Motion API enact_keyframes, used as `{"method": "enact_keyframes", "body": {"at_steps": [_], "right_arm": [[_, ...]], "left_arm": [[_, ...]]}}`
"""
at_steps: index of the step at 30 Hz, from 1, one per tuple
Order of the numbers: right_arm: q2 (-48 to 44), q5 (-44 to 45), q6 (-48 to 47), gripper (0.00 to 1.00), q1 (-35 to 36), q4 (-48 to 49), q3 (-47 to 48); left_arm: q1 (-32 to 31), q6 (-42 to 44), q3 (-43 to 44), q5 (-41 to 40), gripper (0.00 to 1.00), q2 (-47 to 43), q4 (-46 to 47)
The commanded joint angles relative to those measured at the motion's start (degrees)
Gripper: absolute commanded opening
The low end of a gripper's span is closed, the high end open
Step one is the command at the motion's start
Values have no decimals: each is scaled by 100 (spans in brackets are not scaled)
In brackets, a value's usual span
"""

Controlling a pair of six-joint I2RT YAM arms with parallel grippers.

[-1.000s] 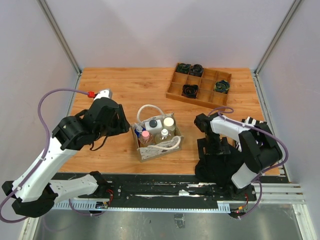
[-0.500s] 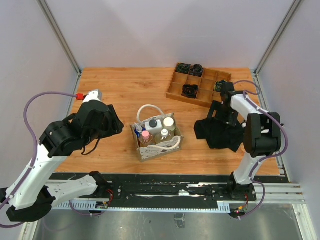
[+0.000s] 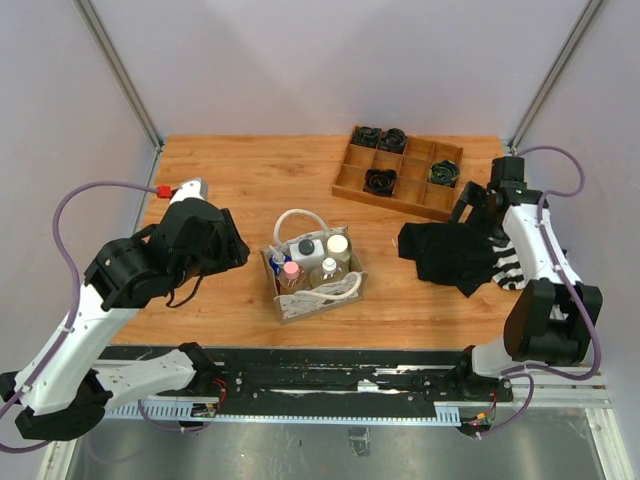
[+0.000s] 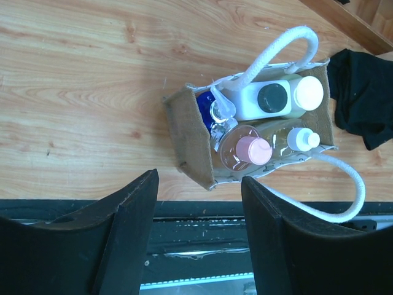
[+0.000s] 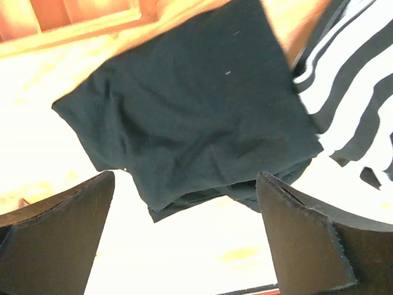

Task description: Take the personal care products out of the canvas bag

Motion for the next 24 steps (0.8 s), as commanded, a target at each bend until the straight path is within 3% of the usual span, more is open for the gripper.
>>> {"method": "enact_keyframes", "body": {"at_steps": [1, 8, 15, 24], "right_arm": [[-48, 144, 94, 98, -602, 79, -162], [1040, -82, -600, 99, -709, -345, 285], [772, -327, -1043, 98, -351, 218, -214], [2183, -281, -1162, 99, 209, -141, 573]], "left_arm": [[-46, 6, 69, -37, 61, 7, 99], [-46, -54, -35, -52, 61, -111, 81], [-47, -62, -163, 61, 61, -40, 230], [-46, -71, -190, 84, 61, -73, 298]]}}
